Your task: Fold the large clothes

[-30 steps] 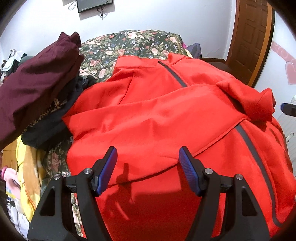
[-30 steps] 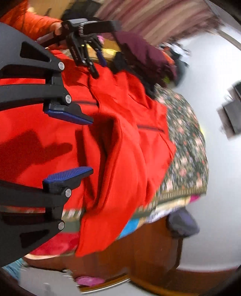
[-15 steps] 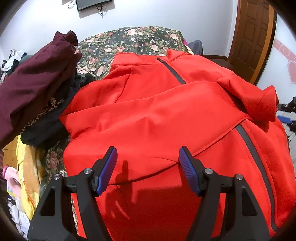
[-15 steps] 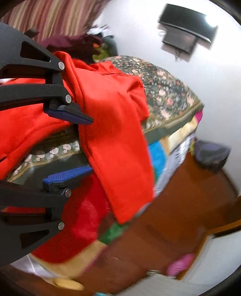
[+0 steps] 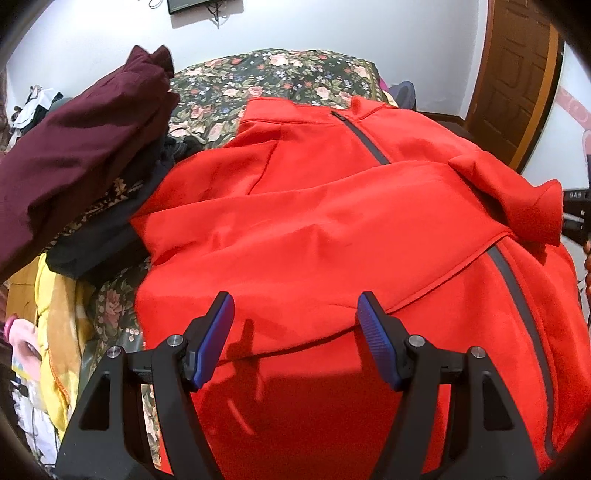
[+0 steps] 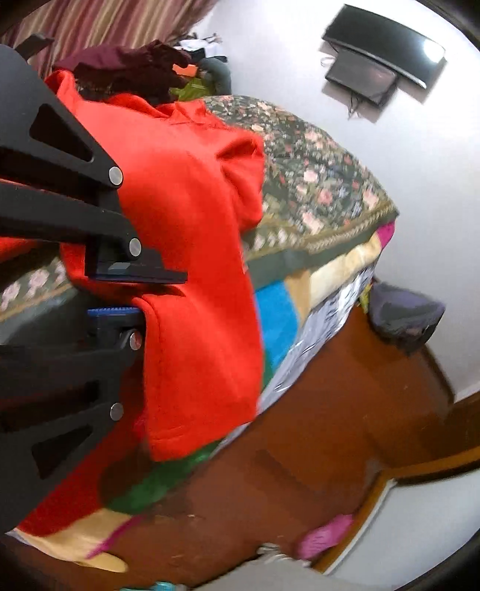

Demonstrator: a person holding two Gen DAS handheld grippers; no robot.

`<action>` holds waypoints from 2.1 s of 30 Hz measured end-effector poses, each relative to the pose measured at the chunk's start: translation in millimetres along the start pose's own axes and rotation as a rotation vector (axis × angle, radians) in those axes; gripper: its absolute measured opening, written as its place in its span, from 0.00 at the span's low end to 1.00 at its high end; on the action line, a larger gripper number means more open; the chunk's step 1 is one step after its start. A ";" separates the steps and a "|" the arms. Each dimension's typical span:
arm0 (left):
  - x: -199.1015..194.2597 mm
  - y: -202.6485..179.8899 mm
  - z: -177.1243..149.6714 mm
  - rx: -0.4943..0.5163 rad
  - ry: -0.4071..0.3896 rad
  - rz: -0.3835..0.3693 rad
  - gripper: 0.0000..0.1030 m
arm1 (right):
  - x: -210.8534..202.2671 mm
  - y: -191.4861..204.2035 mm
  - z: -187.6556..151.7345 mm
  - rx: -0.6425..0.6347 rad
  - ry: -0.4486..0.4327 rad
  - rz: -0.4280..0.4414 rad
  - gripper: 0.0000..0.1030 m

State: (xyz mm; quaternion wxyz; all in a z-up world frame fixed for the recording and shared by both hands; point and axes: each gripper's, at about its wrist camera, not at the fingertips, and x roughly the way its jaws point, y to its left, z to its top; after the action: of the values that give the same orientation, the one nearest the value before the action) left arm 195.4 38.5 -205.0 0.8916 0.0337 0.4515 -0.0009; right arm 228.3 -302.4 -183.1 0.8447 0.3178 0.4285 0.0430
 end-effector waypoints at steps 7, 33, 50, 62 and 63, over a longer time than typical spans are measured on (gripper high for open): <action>-5.3 17.5 -3.5 -0.034 -0.017 0.014 0.66 | -52.2 81.8 22.1 -0.195 -0.148 0.155 0.04; -56.2 144.4 -58.7 -0.291 -0.075 0.079 0.66 | 83.8 291.0 -211.5 -0.818 0.545 0.225 0.04; -39.7 110.3 -28.8 -0.238 -0.058 -0.029 0.66 | -4.6 250.2 -136.0 -0.862 0.409 0.206 0.35; 41.8 17.2 6.2 0.074 0.074 0.015 0.66 | -22.3 112.0 -2.7 -0.524 0.178 -0.043 0.37; 43.4 15.2 8.7 0.073 0.070 0.017 0.66 | -17.9 100.0 9.9 -0.484 0.177 -0.048 0.37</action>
State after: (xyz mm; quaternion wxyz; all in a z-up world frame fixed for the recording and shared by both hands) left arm 228.6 54.4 -233.9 0.8735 0.0700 0.4817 -0.0087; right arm 244.4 -234.1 -109.0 0.8561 0.0911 0.4856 0.1517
